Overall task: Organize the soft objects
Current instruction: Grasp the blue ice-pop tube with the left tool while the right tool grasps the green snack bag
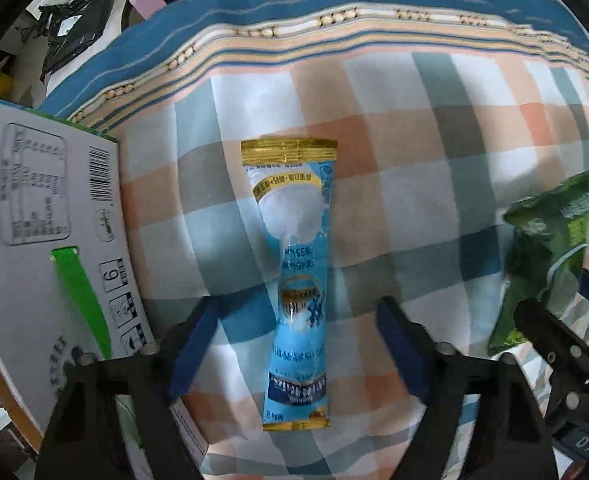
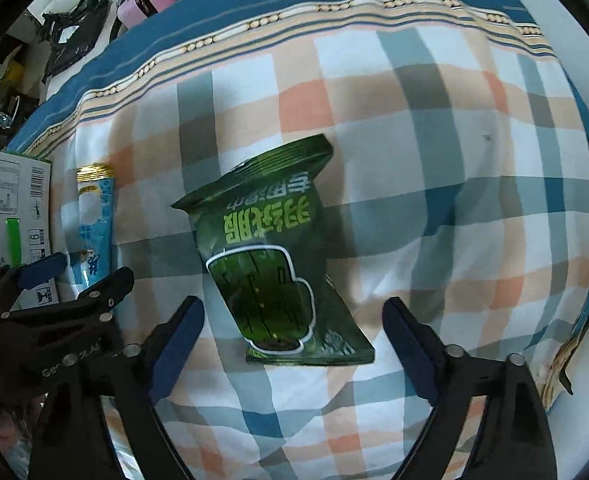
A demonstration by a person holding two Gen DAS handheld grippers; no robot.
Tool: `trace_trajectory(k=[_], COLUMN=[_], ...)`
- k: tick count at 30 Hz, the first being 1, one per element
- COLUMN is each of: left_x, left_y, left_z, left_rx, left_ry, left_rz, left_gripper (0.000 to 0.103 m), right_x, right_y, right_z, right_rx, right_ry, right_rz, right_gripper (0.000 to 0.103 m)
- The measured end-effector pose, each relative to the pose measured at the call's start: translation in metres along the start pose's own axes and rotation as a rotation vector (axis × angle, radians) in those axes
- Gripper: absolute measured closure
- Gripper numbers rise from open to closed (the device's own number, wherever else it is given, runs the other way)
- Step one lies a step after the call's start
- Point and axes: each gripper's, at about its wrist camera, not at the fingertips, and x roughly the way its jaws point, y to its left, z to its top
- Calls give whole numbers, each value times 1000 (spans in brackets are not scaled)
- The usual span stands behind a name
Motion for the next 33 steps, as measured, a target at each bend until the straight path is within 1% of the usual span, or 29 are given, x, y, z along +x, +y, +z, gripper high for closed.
trace_trajectory(k=[1,2,3,4,5,6,7,8,13,18,22,25,28,31,33], left_x=[3,4,5,6,6,6,5,3,-3,-24,-57,-91,-129,-167,-184], left_y=[-1,-1,0,0,0,1,1,4,5,10,14,21,37,55,70], left_z=[1,3,3,4,4,2,2,2,3,-6,-21,-42,-66,-89,-109], left_rx=[4,7,5,3,2,1,1,2,-8,-26,-27,-22,-13,-3,-11], left_ry=[5,6,8,11,10,6,2,1,-11,-57,-114,-173,-228,-287,-312], left_rz=[5,12,13,12,13,14,16,15,0,-42,-99,-147,-198,-216,-218], left_gripper=[43,52,67,71,74,80,82,83,88,89,90,90,90,90,89], right_x=[3,6,9,12,14,15,15,16,14,3,-25,-53,-83,-114,-133], right_y=[0,0,0,0,-1,-1,-1,1,5,11,9,17,23,48,56], right_z=[1,2,2,3,2,2,2,2,-1,-9,-27,-41,-56,-73,-80], right_rx=[4,8,11,17,22,25,24,20,12,32,33,19,0,-33,-56], right_ry=[10,18,25,35,38,37,36,32,26,6,-33,-77,-113,-158,-175], right_rz=[1,4,8,2,1,5,-4,-12,-36,-27,3,23,61,96,124], right_gripper=[24,32,37,46,52,53,56,58,62,64,65,65,65,65,65])
